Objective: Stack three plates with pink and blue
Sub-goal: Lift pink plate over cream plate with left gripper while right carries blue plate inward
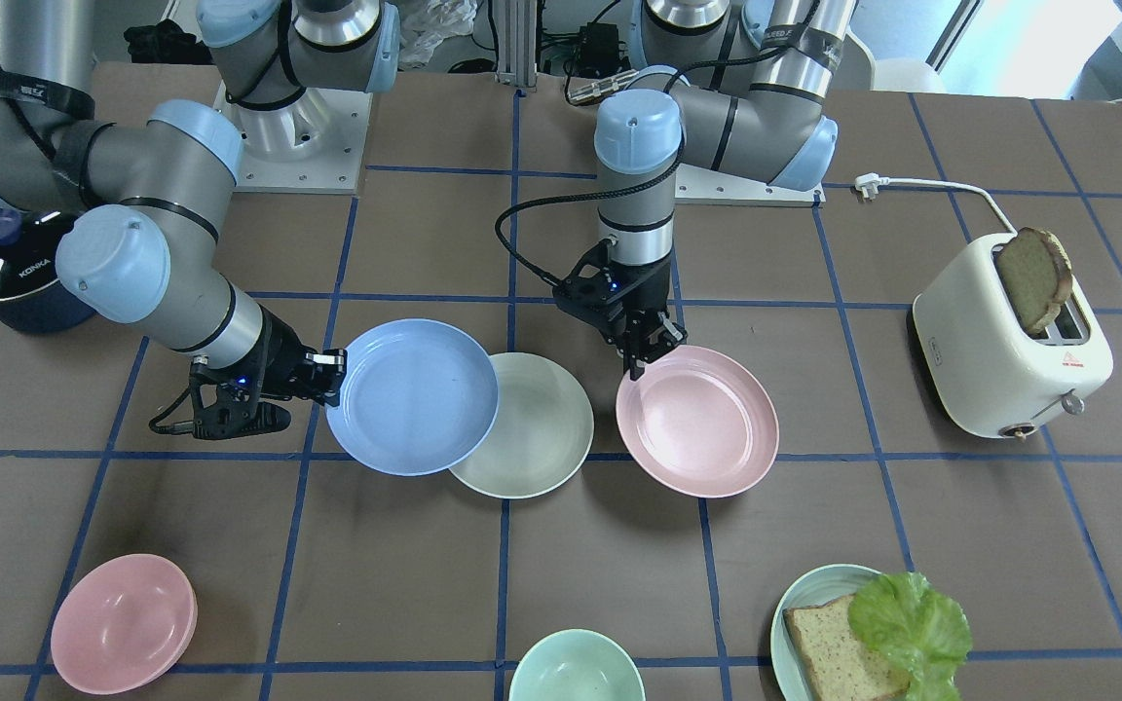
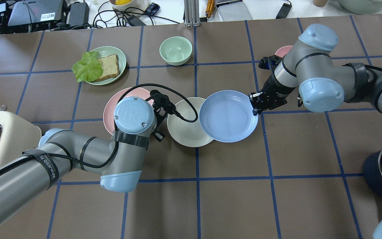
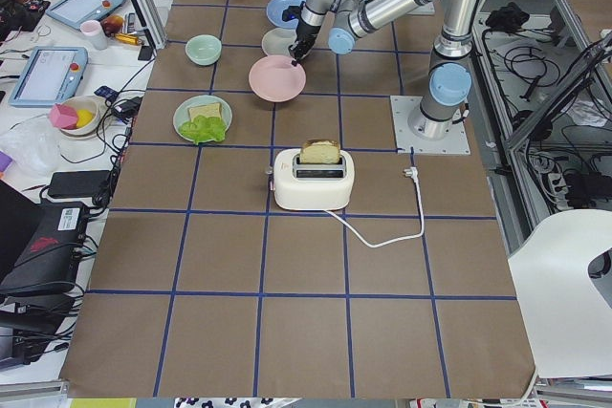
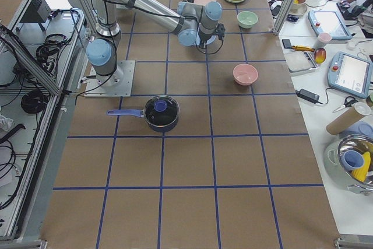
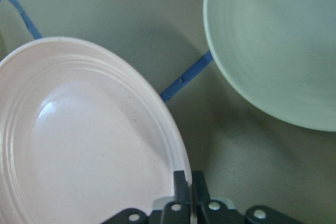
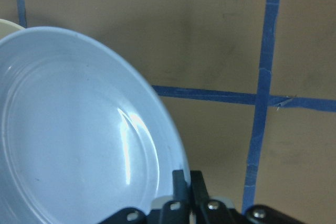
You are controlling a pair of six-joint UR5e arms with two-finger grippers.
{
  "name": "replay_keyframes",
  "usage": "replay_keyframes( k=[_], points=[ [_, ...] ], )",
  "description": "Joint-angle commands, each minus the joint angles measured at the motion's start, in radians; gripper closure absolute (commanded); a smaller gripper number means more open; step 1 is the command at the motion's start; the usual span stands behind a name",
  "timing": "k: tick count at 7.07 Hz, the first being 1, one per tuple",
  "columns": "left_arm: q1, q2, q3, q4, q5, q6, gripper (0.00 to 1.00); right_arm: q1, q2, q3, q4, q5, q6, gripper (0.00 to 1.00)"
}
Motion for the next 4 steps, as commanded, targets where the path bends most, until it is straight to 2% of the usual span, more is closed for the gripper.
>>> replay_keyframes(
  k=[1,2,4],
  points=[
    [-0.068,-0.004,0.001,0.010,-0.009,0.002,1.00,-0.042,0.017,-0.055,0.035,-0.063,-0.103,1.00],
    [-0.094,-0.005,0.001,0.010,-0.013,0.007,1.00,-0.096,0.025,-0.083,0.090,-0.060,-0.135,1.00],
    [-0.158,-0.008,0.001,0.010,-0.038,0.007,1.00,-0.098,0.025,-0.083,0.095,-0.060,-0.139,1.00]
  ],
)
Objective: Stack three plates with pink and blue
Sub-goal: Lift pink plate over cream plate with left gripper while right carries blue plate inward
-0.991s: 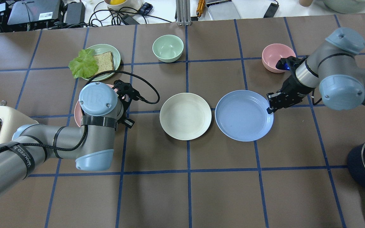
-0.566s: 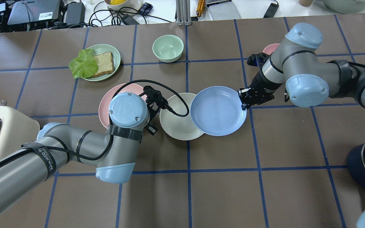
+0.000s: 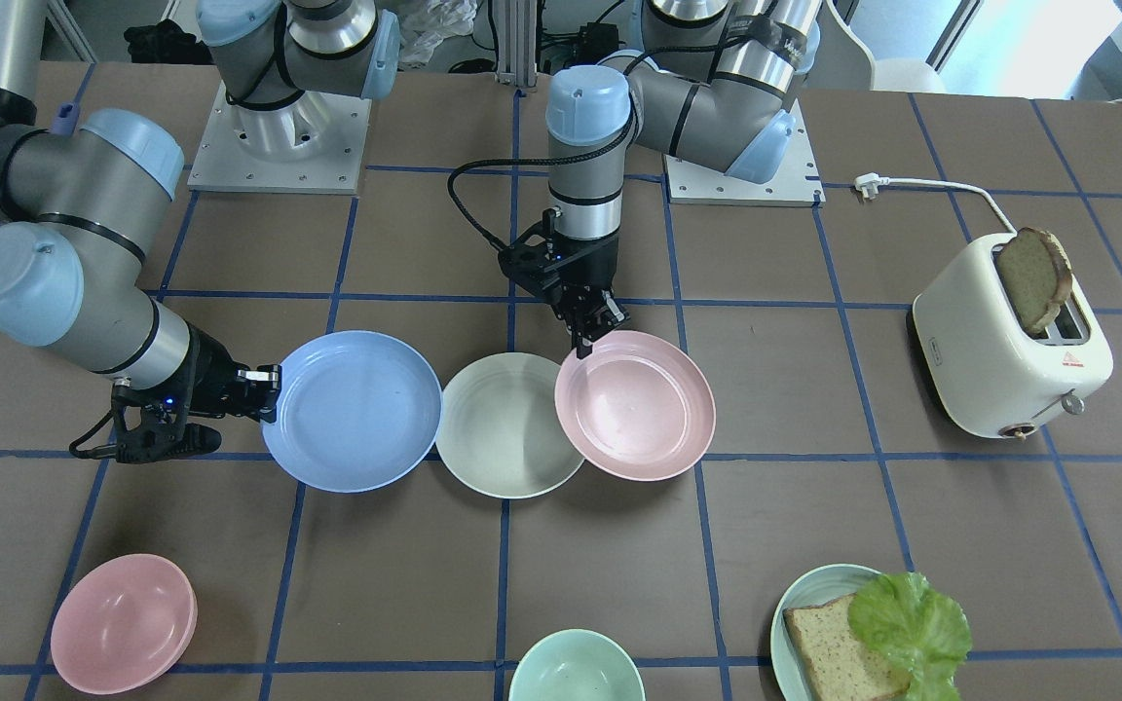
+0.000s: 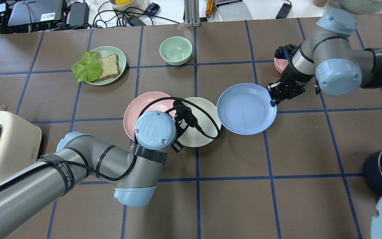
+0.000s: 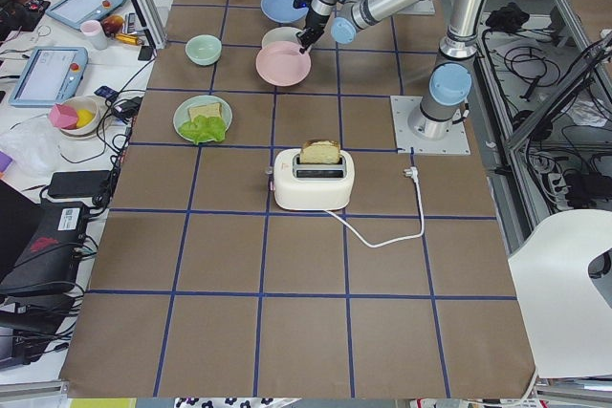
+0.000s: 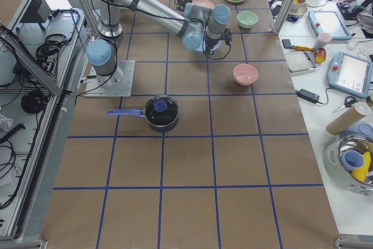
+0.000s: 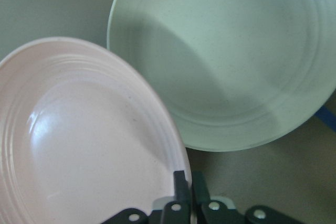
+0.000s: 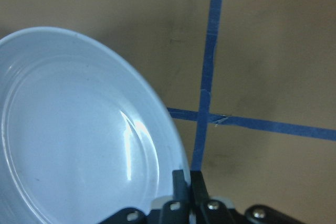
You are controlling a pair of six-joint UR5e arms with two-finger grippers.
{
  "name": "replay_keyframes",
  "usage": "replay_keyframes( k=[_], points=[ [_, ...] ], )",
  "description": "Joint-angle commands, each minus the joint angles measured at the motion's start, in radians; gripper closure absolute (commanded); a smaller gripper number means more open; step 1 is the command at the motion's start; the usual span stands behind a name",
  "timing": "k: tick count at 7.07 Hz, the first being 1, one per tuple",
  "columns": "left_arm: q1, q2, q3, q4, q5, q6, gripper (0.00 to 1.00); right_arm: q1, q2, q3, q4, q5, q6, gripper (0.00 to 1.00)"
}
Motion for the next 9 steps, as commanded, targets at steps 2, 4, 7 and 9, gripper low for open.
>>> replay_keyframes(
  k=[2,4,7,9],
  points=[
    [-0.116,-0.003,0.000,-0.002,-0.008,0.001,1.00,-0.012,0.001,-0.007,0.010,-0.001,-0.008,1.00],
    [-0.152,-0.006,0.000,-0.002,-0.011,0.068,1.00,-0.012,0.000,-0.005,0.010,0.003,-0.008,1.00],
    [-0.190,-0.038,0.052,-0.004,-0.031,0.092,1.00,-0.007,-0.003,-0.007,0.010,0.007,-0.008,1.00],
    [-0.196,-0.098,0.094,-0.004,-0.033,0.107,1.00,-0.020,0.003,-0.016,0.014,-0.003,-0.031,1.00]
  ],
)
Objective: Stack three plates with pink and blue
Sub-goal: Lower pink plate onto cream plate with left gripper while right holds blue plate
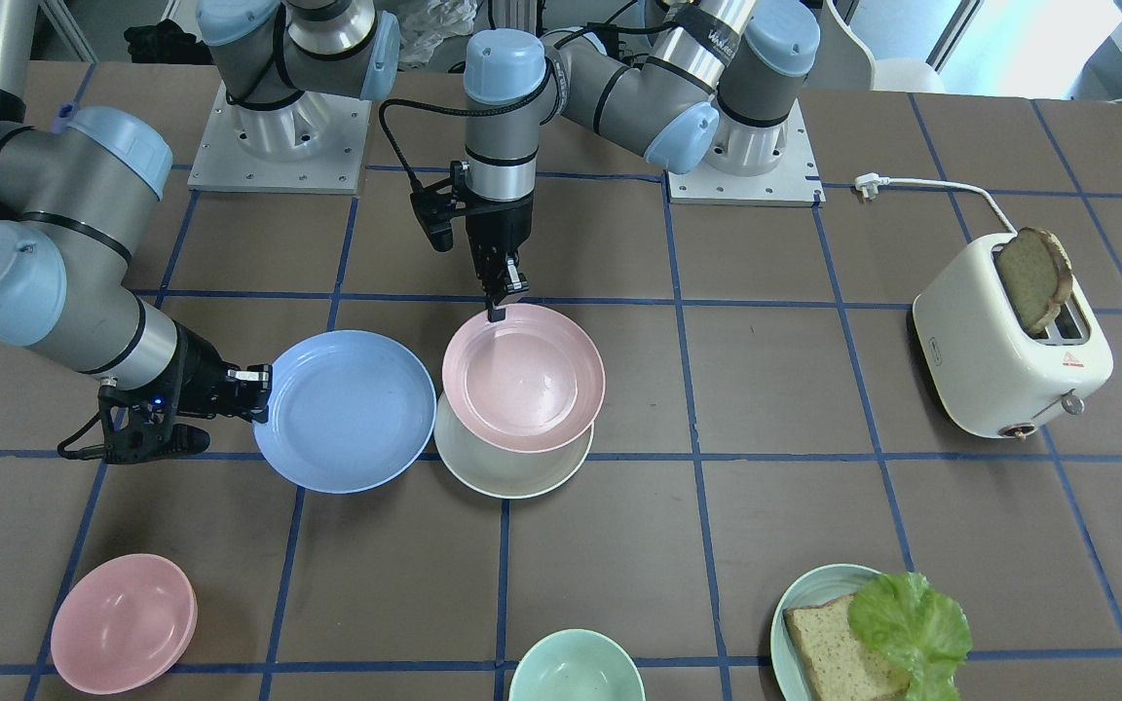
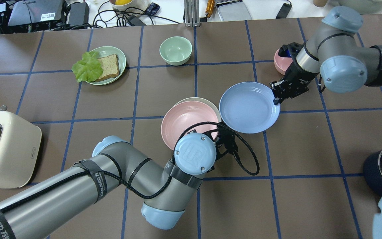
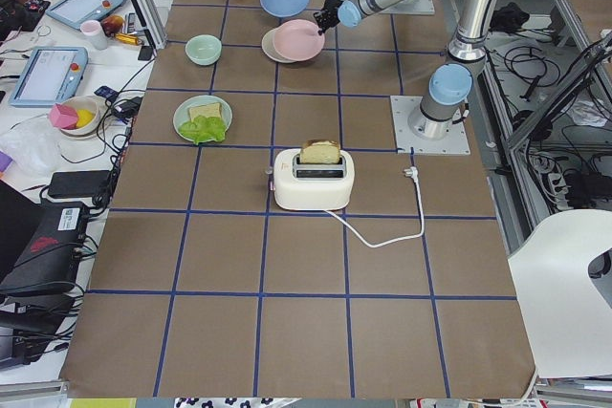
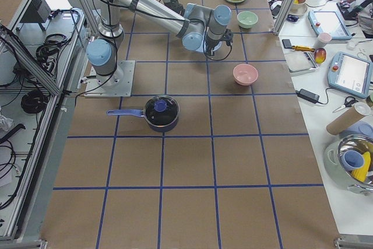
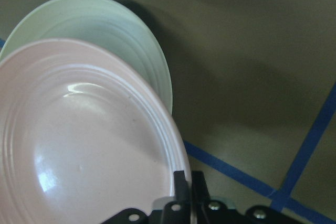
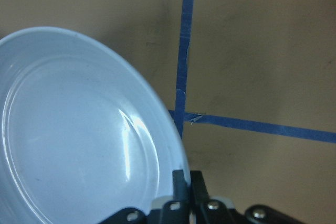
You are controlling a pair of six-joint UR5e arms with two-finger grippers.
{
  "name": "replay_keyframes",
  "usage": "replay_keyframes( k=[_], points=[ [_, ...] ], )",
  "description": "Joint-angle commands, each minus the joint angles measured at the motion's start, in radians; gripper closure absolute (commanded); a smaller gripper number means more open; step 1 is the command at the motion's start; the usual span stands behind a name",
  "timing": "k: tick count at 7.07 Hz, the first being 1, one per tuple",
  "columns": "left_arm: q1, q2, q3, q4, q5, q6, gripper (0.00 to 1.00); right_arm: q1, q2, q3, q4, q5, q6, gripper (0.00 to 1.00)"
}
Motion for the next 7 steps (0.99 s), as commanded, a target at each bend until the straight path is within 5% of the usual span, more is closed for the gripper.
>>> replay_keyframes(
  k=[1,7],
  points=[
    [-0.006,-0.050,0.020,0.006,-0.001,0.032,1.00,-0.016,0.002,-0.006,0.005,-0.007,-0.063,1.00],
    [-0.009,-0.066,0.020,0.044,0.005,0.112,1.00,-0.019,0.000,-0.003,0.008,-0.004,-0.063,1.00]
  ],
)
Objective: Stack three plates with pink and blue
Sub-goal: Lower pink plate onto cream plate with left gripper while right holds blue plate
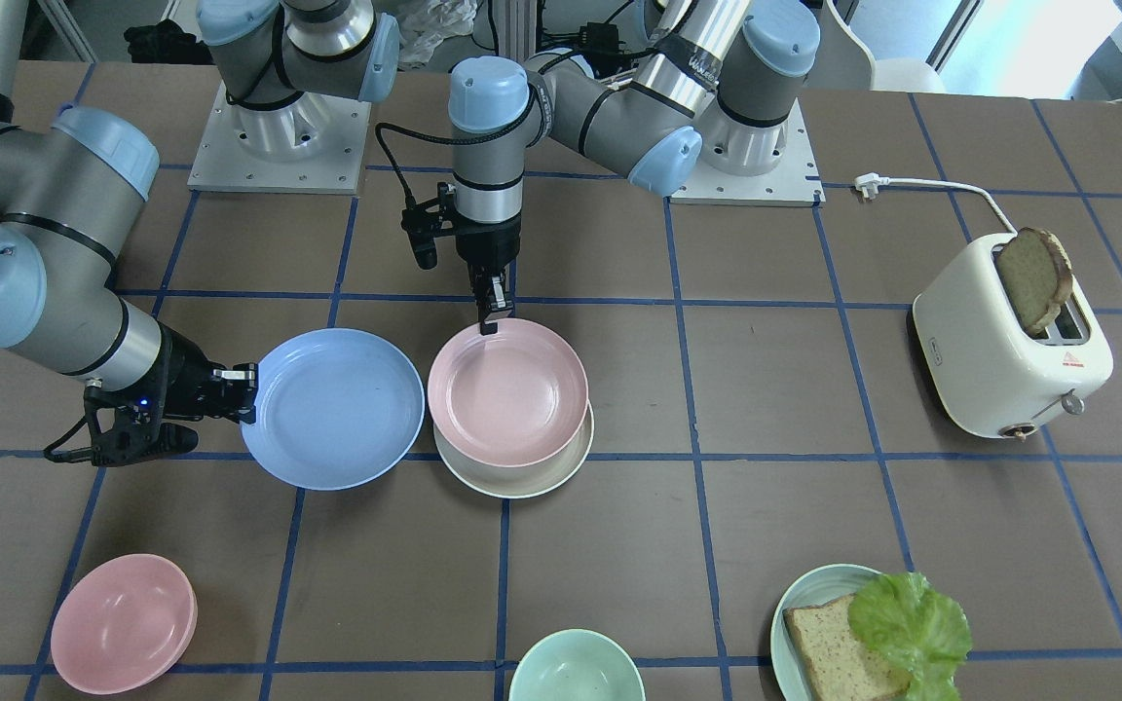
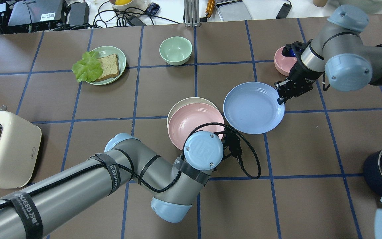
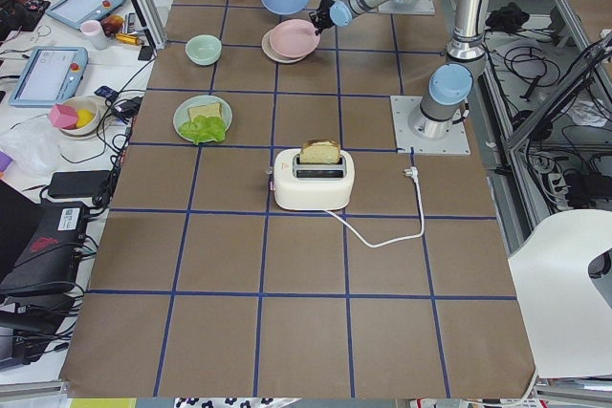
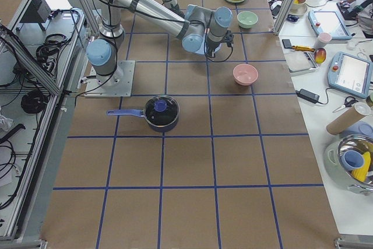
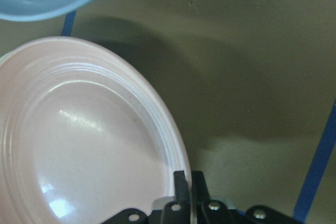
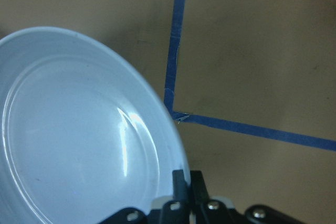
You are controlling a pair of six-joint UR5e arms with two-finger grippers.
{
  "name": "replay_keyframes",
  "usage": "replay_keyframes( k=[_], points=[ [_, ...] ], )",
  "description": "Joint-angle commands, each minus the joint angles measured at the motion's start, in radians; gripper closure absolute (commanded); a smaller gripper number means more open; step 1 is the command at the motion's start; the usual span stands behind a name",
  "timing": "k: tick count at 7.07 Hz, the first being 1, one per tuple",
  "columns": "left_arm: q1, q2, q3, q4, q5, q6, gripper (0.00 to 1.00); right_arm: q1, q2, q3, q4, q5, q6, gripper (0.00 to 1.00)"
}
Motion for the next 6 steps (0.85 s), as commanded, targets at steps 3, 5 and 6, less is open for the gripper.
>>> replay_keyframes(
  k=[3,5,6],
  points=[
    [0.005,0.000,0.000,0.031,0.002,0.002,1.00,0.000,0.000,0.000,0.000,0.000,0.000,1.00],
    [0.008,-0.008,0.000,0.029,0.005,0.003,1.00,0.000,0.000,0.000,0.000,0.000,0.000,1.00],
    [0.009,-0.018,0.002,0.031,0.010,0.003,1.00,0.000,-0.002,0.000,0.000,0.002,0.000,1.00]
  ],
)
